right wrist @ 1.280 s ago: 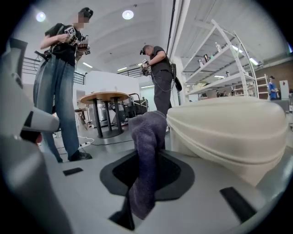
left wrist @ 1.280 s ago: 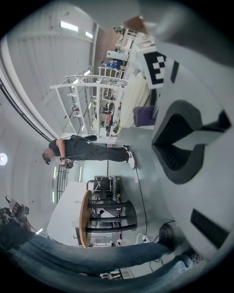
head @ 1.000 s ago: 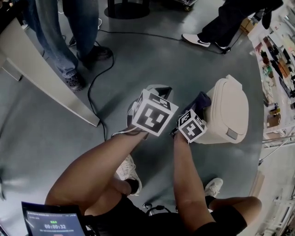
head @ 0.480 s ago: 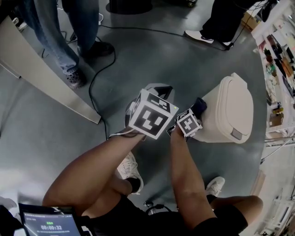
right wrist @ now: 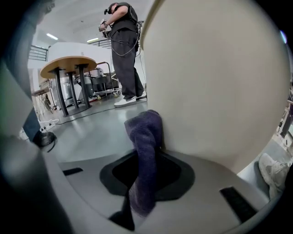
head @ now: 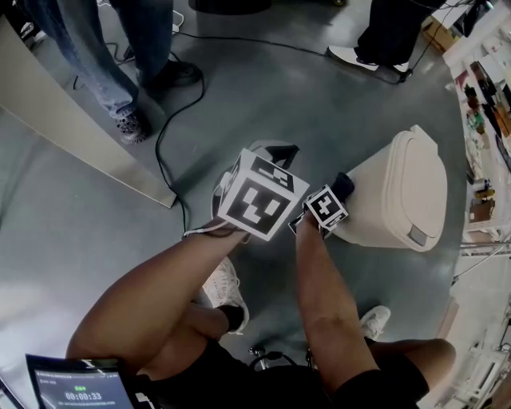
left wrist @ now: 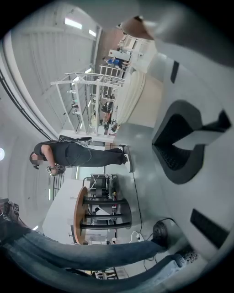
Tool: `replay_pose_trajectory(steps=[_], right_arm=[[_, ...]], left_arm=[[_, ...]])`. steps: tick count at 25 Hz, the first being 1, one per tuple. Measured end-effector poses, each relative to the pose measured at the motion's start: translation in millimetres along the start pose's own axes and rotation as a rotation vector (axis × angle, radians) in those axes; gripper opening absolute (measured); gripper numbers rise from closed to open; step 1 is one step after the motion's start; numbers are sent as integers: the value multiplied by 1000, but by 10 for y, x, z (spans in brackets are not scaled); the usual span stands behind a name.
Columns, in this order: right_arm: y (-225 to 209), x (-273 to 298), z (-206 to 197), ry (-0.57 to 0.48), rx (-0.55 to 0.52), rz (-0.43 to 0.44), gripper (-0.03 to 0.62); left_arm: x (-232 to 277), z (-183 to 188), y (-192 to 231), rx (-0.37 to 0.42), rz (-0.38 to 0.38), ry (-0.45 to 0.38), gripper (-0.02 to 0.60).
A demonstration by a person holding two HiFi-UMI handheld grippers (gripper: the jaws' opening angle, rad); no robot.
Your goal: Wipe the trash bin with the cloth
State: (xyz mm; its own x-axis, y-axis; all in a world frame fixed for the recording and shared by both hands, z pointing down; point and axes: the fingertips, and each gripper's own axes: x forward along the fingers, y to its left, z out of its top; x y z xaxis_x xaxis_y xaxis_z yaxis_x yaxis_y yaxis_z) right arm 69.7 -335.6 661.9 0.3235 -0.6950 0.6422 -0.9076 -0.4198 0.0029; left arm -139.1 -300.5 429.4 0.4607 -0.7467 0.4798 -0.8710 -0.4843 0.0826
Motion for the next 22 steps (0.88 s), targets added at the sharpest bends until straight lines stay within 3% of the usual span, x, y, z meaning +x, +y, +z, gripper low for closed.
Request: replay_pose_trajectory(steps=[5,11,17,22], right_arm=[[125,-146,164,-62,14,53,80],[300,-677,784,-231,52,122,80],[272,-758,1338,-312,89,105,80],[220,-580,1539,-318,84,39,80]], left_arm=[[16,41,4,2,1,-4,0],[34,169,14,-1,2,-28,0],[16,226,-23,12,-11,-58,0],[-6,272,-42,9,-13,-76,0]])
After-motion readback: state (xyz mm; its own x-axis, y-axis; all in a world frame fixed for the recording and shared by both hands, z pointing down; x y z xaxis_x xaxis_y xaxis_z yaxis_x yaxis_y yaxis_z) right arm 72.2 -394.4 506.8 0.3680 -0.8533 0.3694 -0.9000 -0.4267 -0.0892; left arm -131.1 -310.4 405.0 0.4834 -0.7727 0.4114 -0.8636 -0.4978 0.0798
